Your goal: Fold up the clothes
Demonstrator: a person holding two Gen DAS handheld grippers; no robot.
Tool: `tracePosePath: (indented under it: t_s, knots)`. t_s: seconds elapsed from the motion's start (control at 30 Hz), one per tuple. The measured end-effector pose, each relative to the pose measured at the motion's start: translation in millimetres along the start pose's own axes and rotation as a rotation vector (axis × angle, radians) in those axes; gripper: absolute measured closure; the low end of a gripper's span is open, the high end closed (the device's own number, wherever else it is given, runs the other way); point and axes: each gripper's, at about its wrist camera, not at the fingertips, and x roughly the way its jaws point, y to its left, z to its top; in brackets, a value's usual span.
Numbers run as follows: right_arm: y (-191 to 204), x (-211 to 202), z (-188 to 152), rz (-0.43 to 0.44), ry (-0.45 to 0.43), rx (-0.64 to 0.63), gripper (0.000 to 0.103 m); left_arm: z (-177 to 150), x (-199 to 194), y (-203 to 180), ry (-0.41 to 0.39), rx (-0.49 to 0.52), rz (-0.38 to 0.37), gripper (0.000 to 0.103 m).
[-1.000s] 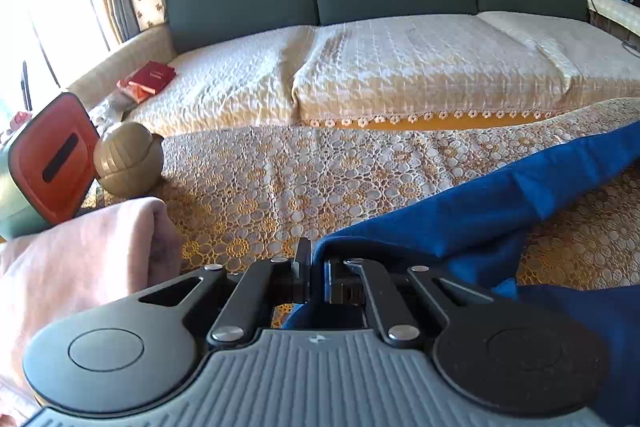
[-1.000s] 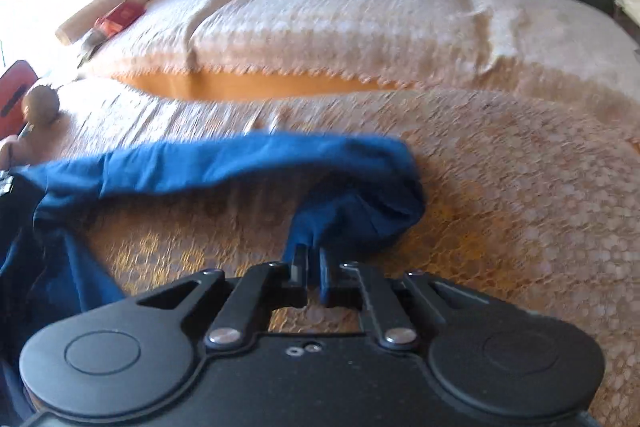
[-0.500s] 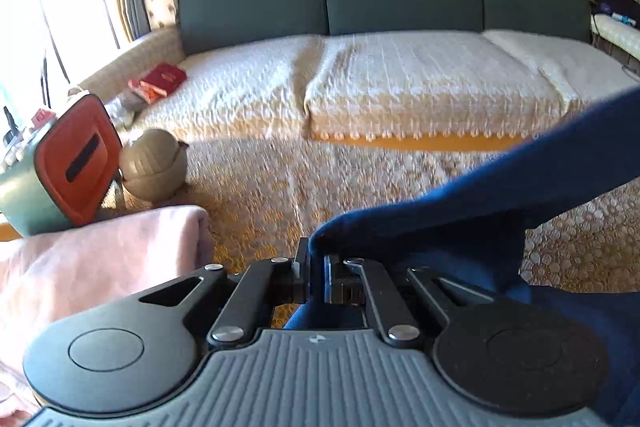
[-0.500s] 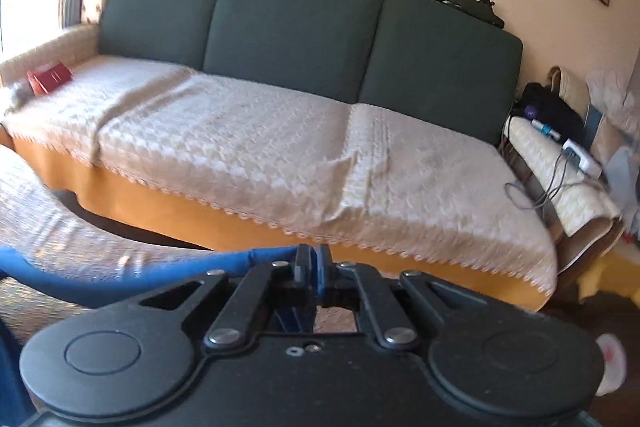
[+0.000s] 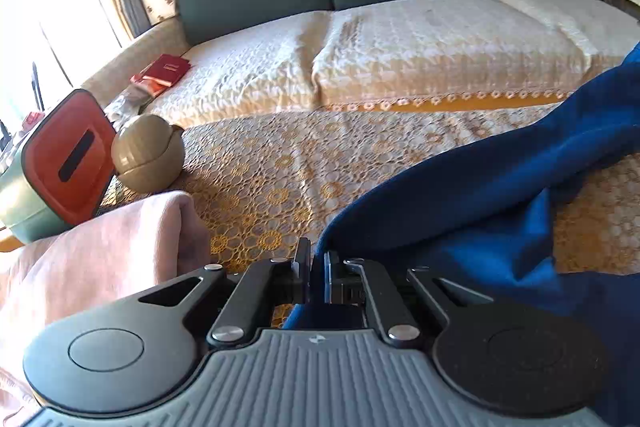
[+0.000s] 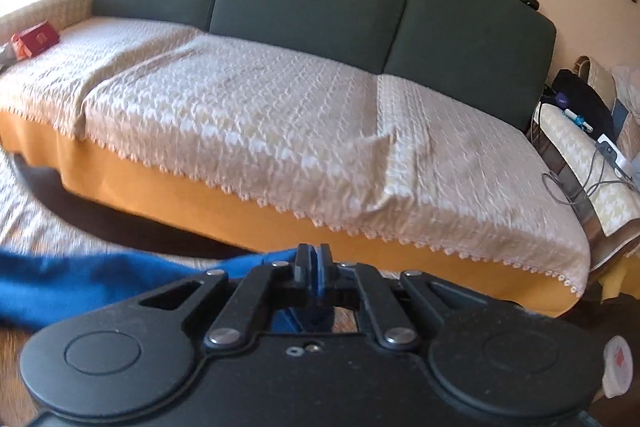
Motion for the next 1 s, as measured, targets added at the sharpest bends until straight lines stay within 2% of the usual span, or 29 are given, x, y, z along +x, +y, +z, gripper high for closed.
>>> tracePosePath:
  t_s: [0.2, 0.27, 0.3, 0.33, 0.37, 0.53, 0.73, 0.83, 1.0]
  knots:
    - [-0.3, 4.5, -8.3, 0.026, 0.022, 0.027, 0.000, 2.3, 1.2, 9.5, 0.042, -0.055, -0.050, 0.089]
    - [-6.8, -2.8, -13.0, 0.050, 0.035, 0.023, 0.000, 3.1, 1.6, 12.7, 0.056, -0.073, -0.066, 0.078]
    - [-11.8, -8.5, -15.9, 0.068, 0.040, 0.024, 0.000, 3.7, -4.1, 14.9, 0.049, -0.088, -0.088, 0.059]
    - [-16.3, -14.1, -18.9, 0.094, 0.049, 0.022, 0.000, 4.3, -12.4, 17.4, 0.035, -0.106, -0.116, 0.030]
    - [-20.3, -20.4, -22.5, 0.131, 0.062, 0.014, 0.000, 4.8, -20.7, 19.9, 0.021, -0.124, -0.144, 0.022]
    - [-48.8, -65.4, -53.8, 0.250, 0.097, -0.055, 0.000, -5.1, -72.9, 16.8, -0.047, -0.131, -0.227, 0.020]
    - [-68.8, -124.2, -114.1, 0.398, 0.162, -0.130, 0.000, -55.3, -140.5, -14.0, -0.077, -0.054, -0.367, 0.020]
    - [-67.1, -147.6, -142.4, 0.414, 0.188, -0.138, 0.000, -86.7, -169.1, -33.4, -0.071, -0.007, -0.410, 0.020]
    - [-63.9, -178.4, -167.0, 0.422, 0.193, -0.109, 0.000, -124.4, -199.3, -46.6, -0.054, -0.027, -0.437, 0.020]
